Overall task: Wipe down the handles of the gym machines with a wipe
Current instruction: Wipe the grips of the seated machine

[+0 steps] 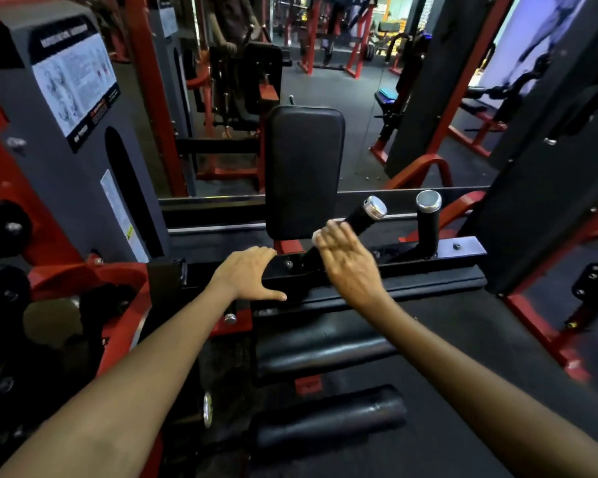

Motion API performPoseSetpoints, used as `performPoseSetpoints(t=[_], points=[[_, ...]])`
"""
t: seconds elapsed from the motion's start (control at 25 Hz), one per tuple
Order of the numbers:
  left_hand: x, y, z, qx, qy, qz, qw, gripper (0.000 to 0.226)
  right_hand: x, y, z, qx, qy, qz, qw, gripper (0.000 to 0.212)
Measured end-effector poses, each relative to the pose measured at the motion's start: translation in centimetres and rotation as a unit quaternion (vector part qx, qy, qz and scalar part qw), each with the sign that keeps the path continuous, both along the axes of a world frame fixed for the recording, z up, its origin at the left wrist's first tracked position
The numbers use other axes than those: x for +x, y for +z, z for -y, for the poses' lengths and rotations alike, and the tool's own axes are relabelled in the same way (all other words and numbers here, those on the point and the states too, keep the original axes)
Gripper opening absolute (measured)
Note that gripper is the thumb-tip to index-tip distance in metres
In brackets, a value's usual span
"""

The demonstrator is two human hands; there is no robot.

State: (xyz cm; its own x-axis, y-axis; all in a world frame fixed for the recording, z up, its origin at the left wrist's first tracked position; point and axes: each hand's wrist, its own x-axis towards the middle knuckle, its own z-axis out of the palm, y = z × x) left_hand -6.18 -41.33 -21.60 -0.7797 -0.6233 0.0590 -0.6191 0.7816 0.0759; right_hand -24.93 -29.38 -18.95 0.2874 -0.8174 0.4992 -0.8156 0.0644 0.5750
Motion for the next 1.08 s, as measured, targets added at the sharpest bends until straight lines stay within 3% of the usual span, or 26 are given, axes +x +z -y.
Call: performPoseSetpoints(t=[0.12,0.28,0.32,0.44,0.52,0.64,0.76,0.88,0.96,1.08], points=[[-0.1,-0.1,0.1,-0.005,-0.017,-0.031,0.999,0.09,4.1,-4.2,0.7,0.118,-0.026,0.0,0.993,0.04],[-0.1,-0.2,0.4,0.004,-0.021,-0.034,0.999,0.088,2.8,-2.7,-0.7,0.122,0.013,-0.038,0.992,0.038],[0.0,-0.2,0.4,0.009,-0.021,-0.031,0.999,0.088,2.0,-1.8,-1.3,0.098,0.034,-0.041,0.994,0.034],[0.0,-0.2,0.4,0.019,-0.023,-0.039,0.999,0.087,0.0,2.1,-2.7,-0.092,0.072,0.004,0.993,0.032],[0.1,-0.1,0.4,0.027,-0.023,-0.042,0.998,0.087,0.0,4.9,-3.2,-0.167,0.016,0.042,0.985,0.022],[0.0,-0.3,0.2,0.001,-0.022,-0.021,1.0,0.088,0.1,5.9,-1.9,-0.182,-0.069,0.158,0.968,0.023],[0.0,-0.7,0.2,-0.068,0.015,0.006,0.998,0.092,1.8,2.5,-0.7,-0.097,-0.081,0.286,0.95,0.033],[-0.3,-1.0,-0.2,-0.088,0.048,0.019,0.995,0.096,4.3,-0.5,-1.0,0.079,-0.065,0.363,0.926,0.038],[-0.4,-0.8,0.1,-0.061,0.019,0.014,0.998,0.092,4.6,-0.6,-1.1,0.073,-0.062,0.366,0.926,0.039],[0.8,0.0,2.3,0.081,-0.047,-0.006,0.996,0.081,4.2,-0.7,-0.6,-0.059,-0.095,0.366,0.924,0.04]])
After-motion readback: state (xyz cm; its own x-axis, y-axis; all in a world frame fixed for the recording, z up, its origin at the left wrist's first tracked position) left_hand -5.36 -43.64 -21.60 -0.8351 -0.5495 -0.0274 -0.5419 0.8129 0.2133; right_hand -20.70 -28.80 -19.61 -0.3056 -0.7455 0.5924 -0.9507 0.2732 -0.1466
